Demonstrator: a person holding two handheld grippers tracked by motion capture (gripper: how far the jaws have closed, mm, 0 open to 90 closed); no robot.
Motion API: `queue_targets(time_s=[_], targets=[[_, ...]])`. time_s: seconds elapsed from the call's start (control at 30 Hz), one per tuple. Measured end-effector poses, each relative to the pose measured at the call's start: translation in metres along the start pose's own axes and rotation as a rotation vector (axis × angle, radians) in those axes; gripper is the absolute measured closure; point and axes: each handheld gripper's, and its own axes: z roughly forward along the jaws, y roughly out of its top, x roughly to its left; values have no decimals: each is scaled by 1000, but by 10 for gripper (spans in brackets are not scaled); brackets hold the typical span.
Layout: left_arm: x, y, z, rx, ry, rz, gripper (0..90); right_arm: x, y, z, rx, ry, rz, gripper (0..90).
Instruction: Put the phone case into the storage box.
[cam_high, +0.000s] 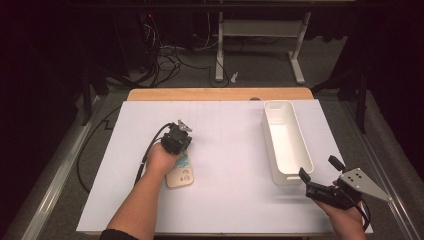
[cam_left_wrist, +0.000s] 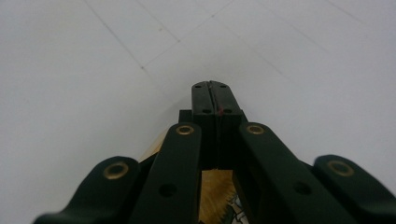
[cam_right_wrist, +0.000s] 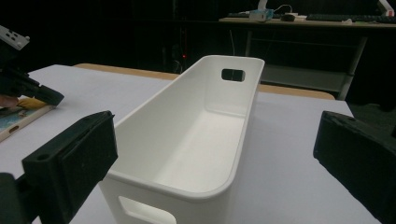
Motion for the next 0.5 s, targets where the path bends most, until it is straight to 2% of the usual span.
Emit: queue_targets(time_s=[0.2, 0.5], targets=[[12, -13, -7, -8, 8, -27, 900, 1, 0, 0, 1, 2, -1, 1], [26, -40, -24, -18, 18, -37, 900, 3, 0, 1, 3, 3, -12, 1]])
